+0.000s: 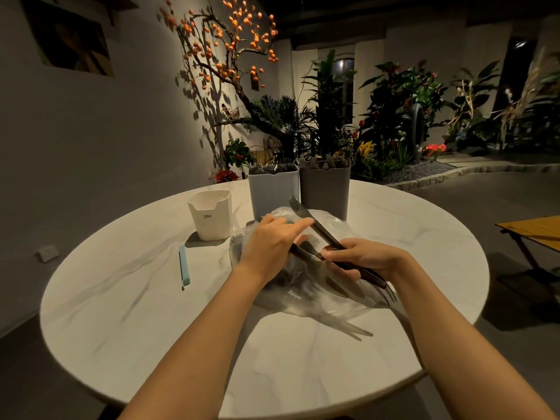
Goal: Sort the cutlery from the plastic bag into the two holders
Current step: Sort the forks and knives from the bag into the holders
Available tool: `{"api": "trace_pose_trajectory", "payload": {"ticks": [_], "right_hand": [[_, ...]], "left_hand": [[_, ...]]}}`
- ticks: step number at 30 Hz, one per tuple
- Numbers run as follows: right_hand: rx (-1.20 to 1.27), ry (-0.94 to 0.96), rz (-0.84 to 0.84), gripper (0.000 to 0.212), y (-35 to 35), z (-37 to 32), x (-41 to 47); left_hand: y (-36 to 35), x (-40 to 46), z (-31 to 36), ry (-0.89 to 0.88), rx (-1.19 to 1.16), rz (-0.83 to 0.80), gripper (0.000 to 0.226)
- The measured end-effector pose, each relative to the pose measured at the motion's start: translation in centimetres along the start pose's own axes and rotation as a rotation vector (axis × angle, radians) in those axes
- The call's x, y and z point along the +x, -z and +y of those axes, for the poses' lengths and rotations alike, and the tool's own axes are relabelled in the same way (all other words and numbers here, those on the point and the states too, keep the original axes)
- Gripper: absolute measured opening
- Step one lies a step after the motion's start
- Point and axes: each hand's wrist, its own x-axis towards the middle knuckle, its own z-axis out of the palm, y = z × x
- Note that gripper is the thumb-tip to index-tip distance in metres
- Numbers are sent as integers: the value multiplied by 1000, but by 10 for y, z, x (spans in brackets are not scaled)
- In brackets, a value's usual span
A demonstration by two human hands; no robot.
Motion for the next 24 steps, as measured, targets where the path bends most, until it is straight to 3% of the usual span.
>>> {"api": "trace_pose_trajectory", "payload": {"ticks": [3,6,9,12,16,20,24], "right_hand": [[-95,-37,-55,29,1,0,1],[-186,-103,-23,38,0,1,4],[-228,-125,18,25,-1,1,6],[-119,-103,28,31,3,4,8],[-65,-86,-41,16,1,3,5],[74,-106,-39,43,0,1,6],[263,-112,-84,38,6,6,7]], "left_hand": [[2,2,3,-10,-6,17,44],[0,0,-1,-43,2,-33,30],[-1,1,-3,-29,-7,-87,22],[-2,2,-5,-26,4,-79,16],[-1,0,-7,-58,16,-41,14],[-3,-1,-8,-77,26,3,15],[-3,-2,-7,-84,41,57,20]]}}
